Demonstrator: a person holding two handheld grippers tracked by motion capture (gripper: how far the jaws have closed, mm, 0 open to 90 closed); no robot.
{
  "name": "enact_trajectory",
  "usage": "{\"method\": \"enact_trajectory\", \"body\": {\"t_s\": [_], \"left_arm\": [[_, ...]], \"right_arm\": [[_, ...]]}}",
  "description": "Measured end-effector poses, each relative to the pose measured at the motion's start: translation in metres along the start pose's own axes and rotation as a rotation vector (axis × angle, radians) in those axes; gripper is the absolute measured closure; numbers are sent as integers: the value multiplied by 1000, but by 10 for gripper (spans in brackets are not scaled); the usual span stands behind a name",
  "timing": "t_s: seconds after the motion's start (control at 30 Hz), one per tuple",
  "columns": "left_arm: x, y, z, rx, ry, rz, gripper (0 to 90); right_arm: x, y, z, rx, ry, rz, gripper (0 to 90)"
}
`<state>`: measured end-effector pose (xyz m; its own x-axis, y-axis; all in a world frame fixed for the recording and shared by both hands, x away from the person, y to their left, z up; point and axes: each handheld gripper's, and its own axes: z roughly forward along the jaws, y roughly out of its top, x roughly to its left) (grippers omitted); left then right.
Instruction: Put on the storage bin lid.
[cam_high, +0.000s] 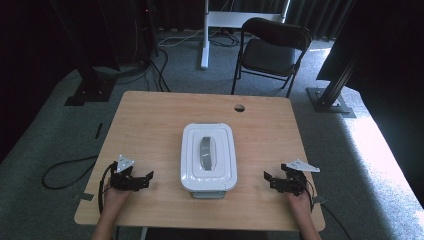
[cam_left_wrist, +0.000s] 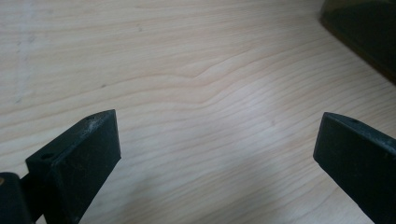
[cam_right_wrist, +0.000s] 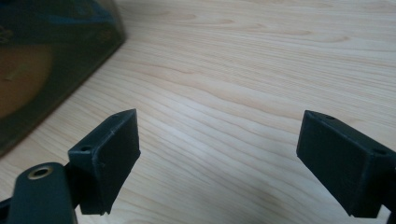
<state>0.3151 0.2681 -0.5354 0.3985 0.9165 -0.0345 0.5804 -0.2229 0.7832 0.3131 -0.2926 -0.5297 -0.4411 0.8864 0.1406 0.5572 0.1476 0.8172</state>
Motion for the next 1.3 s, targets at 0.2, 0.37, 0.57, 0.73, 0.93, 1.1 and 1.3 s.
{"method": "enact_trajectory", "body": {"t_s": [0.2,0.37,0.57,0.73,0.93,1.1,1.3], "left_arm": [[7,-7,-5,12,18,-13,12],[13,-12,-10,16,41,-32,12],[21,-19,-16,39,75,-75,12],[29,-25,-25,46,119,-107,12],[37,-33,-34,68,196,-157,12],[43,-36,-42,40,252,-210,11],[47,-37,-45,16,285,-240,1]], "right_arm": [[-6,-4,-7,-7,-19,27,125],[-11,-8,-13,-17,-52,39,125],[-17,-14,-25,-31,-110,82,123],[-19,-19,-30,-24,-172,91,123],[-20,-29,-31,3,-228,116,123],[-24,-34,-32,2,-273,157,123],[-27,-36,-30,-12,-280,176,123]]}}
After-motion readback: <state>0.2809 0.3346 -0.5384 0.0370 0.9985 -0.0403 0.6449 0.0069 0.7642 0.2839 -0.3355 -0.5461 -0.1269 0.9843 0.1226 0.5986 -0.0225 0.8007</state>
